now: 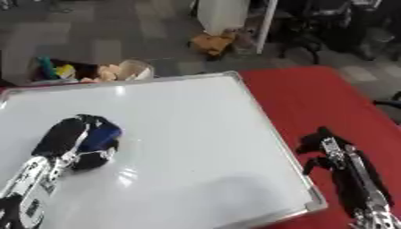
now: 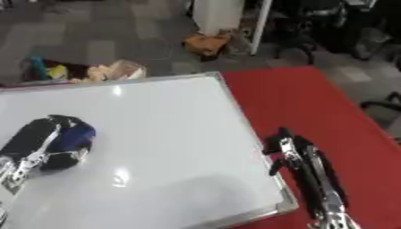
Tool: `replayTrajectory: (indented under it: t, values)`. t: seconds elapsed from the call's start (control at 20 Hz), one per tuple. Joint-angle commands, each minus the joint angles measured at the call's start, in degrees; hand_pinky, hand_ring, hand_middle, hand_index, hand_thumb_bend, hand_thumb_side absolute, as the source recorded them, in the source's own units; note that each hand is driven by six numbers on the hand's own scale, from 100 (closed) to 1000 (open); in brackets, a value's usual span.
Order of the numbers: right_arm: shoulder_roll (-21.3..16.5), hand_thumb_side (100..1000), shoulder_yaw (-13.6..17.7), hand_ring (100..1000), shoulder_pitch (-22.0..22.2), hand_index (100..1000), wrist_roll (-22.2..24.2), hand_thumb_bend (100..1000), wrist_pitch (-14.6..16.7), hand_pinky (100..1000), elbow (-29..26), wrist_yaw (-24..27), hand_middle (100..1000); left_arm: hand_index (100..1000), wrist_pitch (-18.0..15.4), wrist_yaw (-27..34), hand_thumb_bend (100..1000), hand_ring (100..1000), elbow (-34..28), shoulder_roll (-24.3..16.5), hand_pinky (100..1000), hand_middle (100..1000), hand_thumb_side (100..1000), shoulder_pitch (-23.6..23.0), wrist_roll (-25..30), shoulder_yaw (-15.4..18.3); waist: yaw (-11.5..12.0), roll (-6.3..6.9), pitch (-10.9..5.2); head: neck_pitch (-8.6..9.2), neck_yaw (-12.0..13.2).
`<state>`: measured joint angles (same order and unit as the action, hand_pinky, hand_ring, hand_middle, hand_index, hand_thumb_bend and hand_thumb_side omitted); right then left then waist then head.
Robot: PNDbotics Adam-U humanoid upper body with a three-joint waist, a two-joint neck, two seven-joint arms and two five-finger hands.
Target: Wipe the whiteboard clean with a brush.
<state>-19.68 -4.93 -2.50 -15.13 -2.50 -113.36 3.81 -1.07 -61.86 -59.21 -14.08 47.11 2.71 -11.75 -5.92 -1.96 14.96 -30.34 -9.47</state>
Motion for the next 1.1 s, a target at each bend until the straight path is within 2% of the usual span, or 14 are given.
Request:
replayTrajectory:
  t: [0.05, 0.5, 0.55, 0.6, 1.1]
  values:
    - [-0.6, 840, 0.5, 586, -0.3, 602, 0.2, 100, 0.1, 316, -1.2, -0.1, 492, 829, -0.1, -0.6, 431, 650, 0.0, 0.2, 391, 568, 460, 0.4, 0.0, -0.4, 0.0, -0.14, -0.79, 0.52, 0.0]
    - [-0.7, 840, 0.5, 586, -0.3, 602, 0.1, 100, 0.1, 316, -1.2, -0.1, 492, 826, 2.5, -0.4, 434, 661, 0.5, -1.0, 399, 578, 469, -0.7, -2.1, 1.9, 0.2, -0.08, -0.82, 0.61, -0.1]
    - [-0.7, 843, 0.5, 586, -0.2, 602, 0.1, 100, 0.1, 316, -1.2, -0.1, 492, 822, 2.9, -0.3, 346, 663, 0.5, -1.3, 403, 581, 410, -0.8, -2.4, 2.2, 0.2, -0.07, -0.82, 0.6, -0.2]
    - [-0.7, 840, 0.5, 586, -0.2, 602, 0.1, 100, 0.1, 316, -1.2, -0.1, 492, 821, 3.4, -0.3, 432, 665, 0.6, -1.6, 408, 583, 472, -1.0, -2.7, 2.5, 0.3, -0.06, -0.82, 0.61, -0.2]
    - [-0.7, 840, 0.6, 585, -0.1, 602, 0.0, 100, 0.1, 316, -1.2, -0.2, 492, 813, 7.4, 0.2, 422, 681, 1.6, -5.0, 450, 599, 472, -2.5, -6.3, 5.8, 0.6, -0.09, -0.8, 0.77, -0.5]
